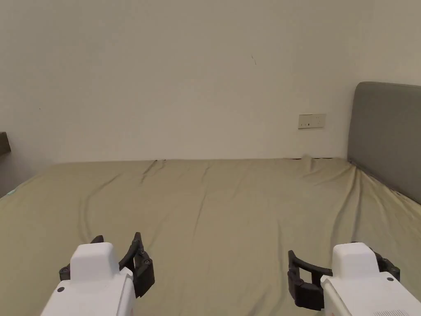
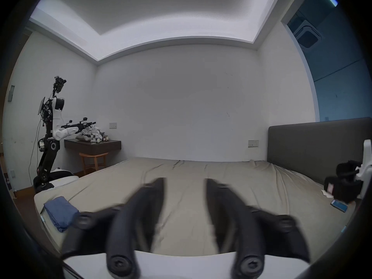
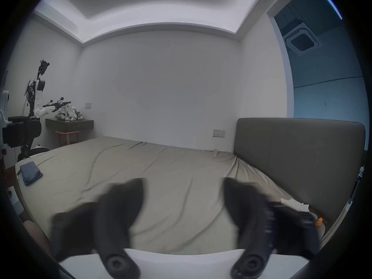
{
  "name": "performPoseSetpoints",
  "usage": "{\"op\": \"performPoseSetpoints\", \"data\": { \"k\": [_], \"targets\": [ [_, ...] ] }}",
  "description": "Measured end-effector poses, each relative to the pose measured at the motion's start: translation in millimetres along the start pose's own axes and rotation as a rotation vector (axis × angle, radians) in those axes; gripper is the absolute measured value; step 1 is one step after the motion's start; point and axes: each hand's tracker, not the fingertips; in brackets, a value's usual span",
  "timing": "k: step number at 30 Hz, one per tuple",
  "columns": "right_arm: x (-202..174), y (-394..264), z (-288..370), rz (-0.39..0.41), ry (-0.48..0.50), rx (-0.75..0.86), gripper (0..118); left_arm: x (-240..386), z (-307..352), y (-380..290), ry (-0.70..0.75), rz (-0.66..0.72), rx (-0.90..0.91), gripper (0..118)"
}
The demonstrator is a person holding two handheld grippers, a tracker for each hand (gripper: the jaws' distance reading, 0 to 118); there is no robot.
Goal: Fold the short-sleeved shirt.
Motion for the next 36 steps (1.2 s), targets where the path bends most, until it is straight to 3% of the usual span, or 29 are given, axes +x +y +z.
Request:
{"op": "performPoseSetpoints", "data": {
  "k": [1, 3, 4, 9, 13, 16, 19, 22, 24, 28, 30, 33, 35, 36],
  "targets": [
    [-0.5, -2.8, 0.2, 0.002, 0.001, 0.003, 115, -0.2, -1.0, -0.5, 0.004, 0.002, -0.004, 73],
    [-2.3, -5.2, 4.5, 0.002, -0.002, 0.011, 118, -0.6, -2.0, -3.0, 0.012, -0.002, -0.007, 108],
    [-2.1, -6.4, 3.9, 0.0, -0.001, 0.007, 118, 0.0, -1.7, -4.7, 0.019, -0.011, 0.003, 118],
    [-2.1, -11.3, 2.2, -0.016, 0.005, -0.012, 118, 1.6, -2.3, -5.8, -0.022, -0.055, 0.0, 118],
    [2.2, -12.4, 0.1, -0.079, 0.073, -0.009, 118, 1.3, 1.5, -7.3, -0.046, -0.028, 0.005, 118],
    [2.1, -10.8, -4.1, -0.095, 0.032, -0.025, 118, 2.2, 1.8, -10.5, -0.038, -0.04, -0.005, 118],
    [-7.5, -10.9, -7.9, -0.035, -0.126, -0.022, 118, -0.4, 3.9, -11.3, -0.055, -0.01, -0.011, 118],
    [-18.2, -13.5, -6.3, 0.075, -0.154, -0.003, 118, -2.7, 5.0, -12.1, -0.054, -0.002, -0.016, 118],
    [-20.4, -13.1, -1.4, 0.042, -0.102, -0.013, 118, -4.4, 4.6, -13.2, -0.039, -0.005, -0.012, 118],
    [-14.8, -12.6, 10.1, -0.143, 0.099, 0.034, 118, -11.2, 3.7, -13.3, -0.039, 0.037, -0.024, 118],
    [-14.9, -9.8, 14.4, -0.197, 0.124, 0.05, 118, -13.8, 4.3, -12.4, -0.04, 0.052, -0.03, 118],
    [-19.2, -2.7, 19.6, -0.206, 0.094, 0.057, 118, -14.9, 4.7, -12.5, -0.036, 0.052, -0.028, 118],
    [-23.6, 0.3, 20.6, -0.111, 0.054, 0.086, 118, -15.6, 5.0, -12.8, -0.033, 0.046, -0.025, 118],
    [-24.2, 0.1, 21.7, -0.108, 0.047, 0.094, 118, -15.9, 5.0, -13.0, -0.03, 0.045, -0.025, 118]
  ]
}}
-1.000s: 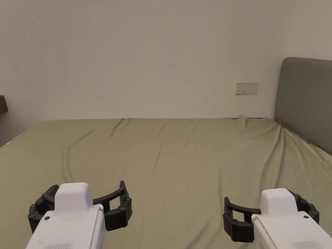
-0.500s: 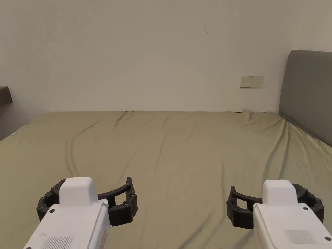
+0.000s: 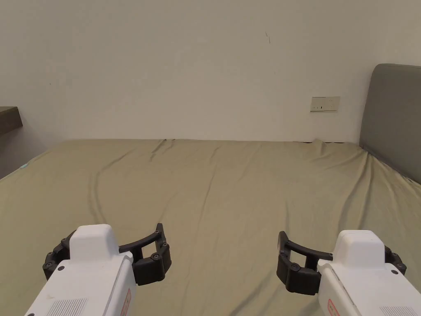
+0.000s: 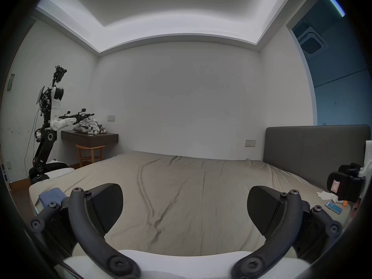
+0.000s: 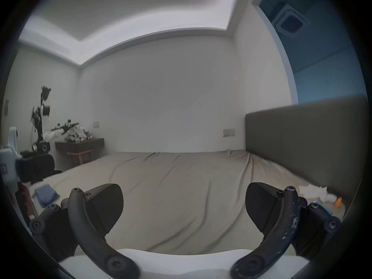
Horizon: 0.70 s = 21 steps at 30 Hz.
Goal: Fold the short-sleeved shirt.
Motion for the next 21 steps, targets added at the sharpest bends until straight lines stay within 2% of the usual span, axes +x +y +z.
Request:
{"op": "performPoseSetpoints", "data": {
  "k": [3, 7, 9, 21],
  "targets": [
    [3.2, 0.2, 0.8, -0.085, 0.042, -0.024, 118, -0.6, 0.1, -0.8, 0.0, 0.002, -0.004, 118],
    [2.8, -0.6, 0.3, -0.065, 0.03, -0.013, 118, 0.5, 0.7, -1.8, -0.002, -0.004, -0.007, 118],
    [4.4, -0.4, 1.5, -0.076, 0.06, -0.017, 118, 2.0, 1.0, -3.1, -0.01, -0.015, -0.006, 118],
    [1.7, -1.3, 1.3, -0.053, 0.017, -0.004, 118, 8.3, 2.1, -5.1, -0.029, -0.053, 0.003, 118]
  ]
}}
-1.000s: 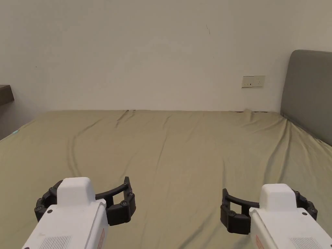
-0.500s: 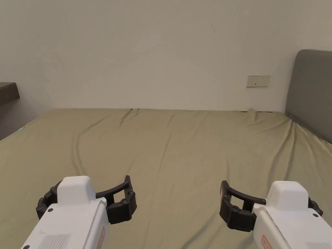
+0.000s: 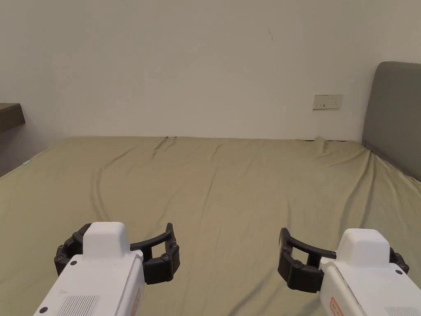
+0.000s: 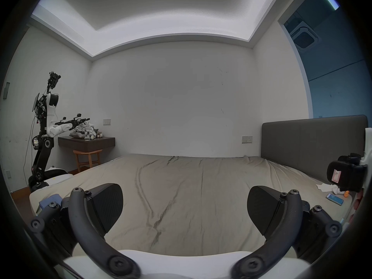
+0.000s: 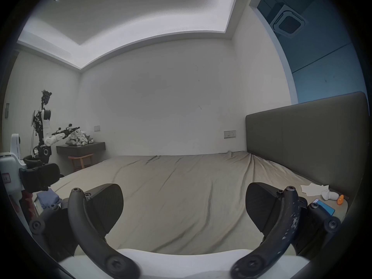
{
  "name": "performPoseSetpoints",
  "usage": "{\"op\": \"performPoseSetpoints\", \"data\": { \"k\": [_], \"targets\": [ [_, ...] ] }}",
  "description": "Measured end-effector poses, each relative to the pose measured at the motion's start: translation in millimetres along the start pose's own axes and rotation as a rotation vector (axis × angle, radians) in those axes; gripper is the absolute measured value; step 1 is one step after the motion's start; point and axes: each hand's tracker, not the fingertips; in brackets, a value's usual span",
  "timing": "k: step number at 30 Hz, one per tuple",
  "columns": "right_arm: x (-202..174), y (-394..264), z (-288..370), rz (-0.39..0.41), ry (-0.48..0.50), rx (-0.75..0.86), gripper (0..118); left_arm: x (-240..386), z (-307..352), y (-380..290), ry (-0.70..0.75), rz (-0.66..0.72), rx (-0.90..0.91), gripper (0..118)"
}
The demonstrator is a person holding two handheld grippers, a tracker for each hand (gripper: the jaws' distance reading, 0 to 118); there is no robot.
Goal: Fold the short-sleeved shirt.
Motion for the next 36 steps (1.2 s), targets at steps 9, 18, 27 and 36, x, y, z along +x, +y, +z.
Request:
{"op": "performPoseSetpoints", "data": {
  "k": [9, 18, 27, 36],
  "targets": [
    [1.9, -3.3, -0.4, 0.021, -0.02, -0.003, 118, 1.7, 0.0, 1.2, -0.009, -0.006, 0.004, 118],
    [-1.2, -4.7, -0.6, 0.032, -0.023, 0.0, 118, 1.3, 2.4, -2.3, -0.007, -0.016, 0.0, 118],
    [-4.0, -7.0, -0.5, 0.053, -0.026, 0.001, 118, -0.7, 4.6, -0.4, -0.001, -0.013, 0.005, 118],
    [-4.5, -8.0, 0.3, 0.062, -0.034, -0.006, 118, 0.2, 7.7, 0.2, -0.007, -0.02, 0.005, 118]
  ]
}}
